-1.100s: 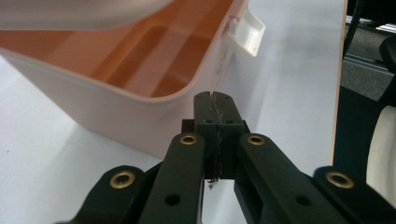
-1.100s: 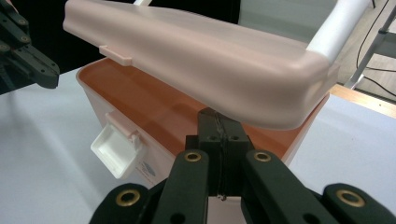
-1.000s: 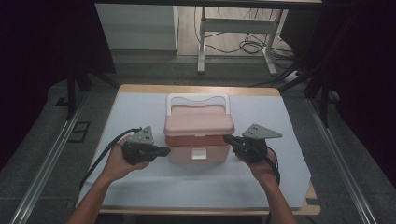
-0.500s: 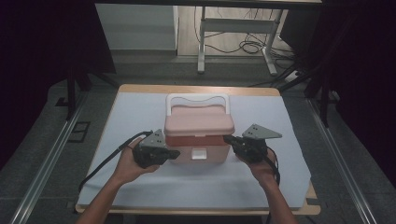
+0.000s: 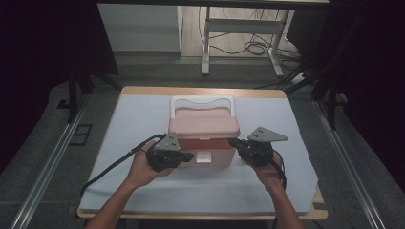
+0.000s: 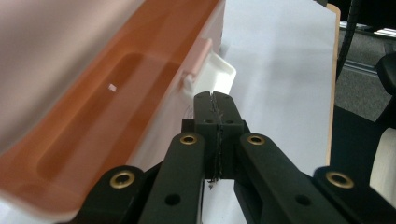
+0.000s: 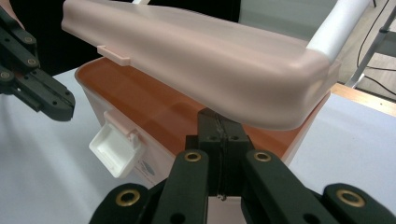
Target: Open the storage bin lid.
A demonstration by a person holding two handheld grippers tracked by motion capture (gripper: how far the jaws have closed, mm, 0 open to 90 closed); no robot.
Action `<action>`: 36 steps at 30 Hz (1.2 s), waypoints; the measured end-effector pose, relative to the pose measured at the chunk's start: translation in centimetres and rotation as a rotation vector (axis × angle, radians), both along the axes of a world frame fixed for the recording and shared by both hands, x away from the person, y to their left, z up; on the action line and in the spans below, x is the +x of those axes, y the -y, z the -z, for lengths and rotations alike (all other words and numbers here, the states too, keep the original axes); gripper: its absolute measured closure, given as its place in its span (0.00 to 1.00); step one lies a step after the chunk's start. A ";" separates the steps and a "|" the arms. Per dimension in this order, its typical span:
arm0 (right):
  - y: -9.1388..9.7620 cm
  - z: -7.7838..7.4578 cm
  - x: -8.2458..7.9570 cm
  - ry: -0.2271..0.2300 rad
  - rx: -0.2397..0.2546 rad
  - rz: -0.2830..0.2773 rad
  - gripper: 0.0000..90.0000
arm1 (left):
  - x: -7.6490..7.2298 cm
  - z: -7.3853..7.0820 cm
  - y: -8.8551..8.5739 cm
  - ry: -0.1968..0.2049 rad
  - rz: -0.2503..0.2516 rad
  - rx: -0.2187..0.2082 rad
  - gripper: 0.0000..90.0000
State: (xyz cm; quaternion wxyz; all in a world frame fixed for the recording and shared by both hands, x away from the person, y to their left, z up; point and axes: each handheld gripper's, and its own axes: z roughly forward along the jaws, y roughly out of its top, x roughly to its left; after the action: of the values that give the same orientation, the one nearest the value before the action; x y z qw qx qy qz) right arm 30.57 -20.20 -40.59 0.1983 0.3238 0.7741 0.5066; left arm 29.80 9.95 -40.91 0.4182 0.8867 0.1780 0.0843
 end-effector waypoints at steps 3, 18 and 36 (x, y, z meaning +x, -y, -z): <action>0.0 0.0 0.0 0.000 0.000 -0.001 1.00 | 0.0 0.0 0.6 -0.001 0.000 -0.009 1.00; 0.0 0.1 0.1 -0.005 -0.005 0.000 1.00 | 0.4 0.8 2.9 0.003 -0.019 -0.011 1.00; 0.1 0.1 0.2 -0.004 -0.003 0.003 0.99 | 0.9 1.8 3.7 -0.018 -0.032 -0.017 1.00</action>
State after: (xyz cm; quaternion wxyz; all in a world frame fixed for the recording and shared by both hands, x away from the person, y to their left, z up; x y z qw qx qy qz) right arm 30.74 -20.34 -40.66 0.1982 0.3258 0.7747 0.5043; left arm 30.67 6.30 -42.74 0.4227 0.8810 0.1965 0.0814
